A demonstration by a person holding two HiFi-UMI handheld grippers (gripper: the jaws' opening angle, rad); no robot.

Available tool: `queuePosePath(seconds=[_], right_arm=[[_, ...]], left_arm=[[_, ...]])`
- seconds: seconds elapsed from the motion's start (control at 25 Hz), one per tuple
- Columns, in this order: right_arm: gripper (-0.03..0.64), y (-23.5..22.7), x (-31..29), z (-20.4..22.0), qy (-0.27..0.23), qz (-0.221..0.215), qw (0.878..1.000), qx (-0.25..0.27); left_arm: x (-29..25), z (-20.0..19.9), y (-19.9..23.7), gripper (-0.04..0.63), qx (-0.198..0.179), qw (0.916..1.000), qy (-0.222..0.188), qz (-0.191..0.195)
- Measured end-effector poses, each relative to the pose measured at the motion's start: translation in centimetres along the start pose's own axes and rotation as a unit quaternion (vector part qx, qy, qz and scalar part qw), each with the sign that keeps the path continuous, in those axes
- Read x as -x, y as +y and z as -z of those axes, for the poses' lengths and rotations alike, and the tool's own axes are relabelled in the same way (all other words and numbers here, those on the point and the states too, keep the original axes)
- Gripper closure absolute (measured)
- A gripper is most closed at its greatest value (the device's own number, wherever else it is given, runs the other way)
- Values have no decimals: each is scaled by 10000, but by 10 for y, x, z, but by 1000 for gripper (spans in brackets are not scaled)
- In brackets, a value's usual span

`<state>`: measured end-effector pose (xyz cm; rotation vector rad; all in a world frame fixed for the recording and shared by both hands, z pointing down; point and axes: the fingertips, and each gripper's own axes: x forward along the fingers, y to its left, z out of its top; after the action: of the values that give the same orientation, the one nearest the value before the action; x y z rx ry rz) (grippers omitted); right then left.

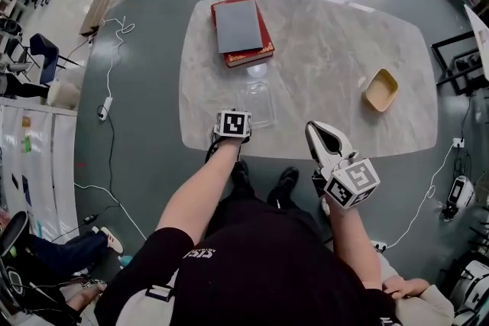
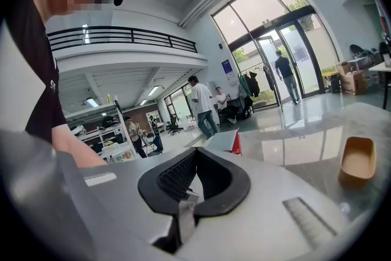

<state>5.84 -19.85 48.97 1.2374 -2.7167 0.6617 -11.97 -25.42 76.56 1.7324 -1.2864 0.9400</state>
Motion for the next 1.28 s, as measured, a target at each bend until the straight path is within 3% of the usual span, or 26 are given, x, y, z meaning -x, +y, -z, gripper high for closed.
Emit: queuePosePath(seconds=[0.28, 0.72, 0.92, 1.28], right_arm=[[603, -3, 0, -1, 1, 10, 10000, -4], [603, -1, -2, -6, 80, -52, 9999, 65], [603, 2, -6, -6, -12, -70, 10000, 61], [603, 9, -11, -13, -101, -71, 9999, 103]], left_arm=[[7, -3, 3, 489, -399, 9988, 28, -276], [12, -4, 2, 537, -432, 9988, -71, -203], [14, -9, 8, 540, -364, 9985, -353, -182], [69, -47, -6, 540, -422, 9936, -1042, 146]])
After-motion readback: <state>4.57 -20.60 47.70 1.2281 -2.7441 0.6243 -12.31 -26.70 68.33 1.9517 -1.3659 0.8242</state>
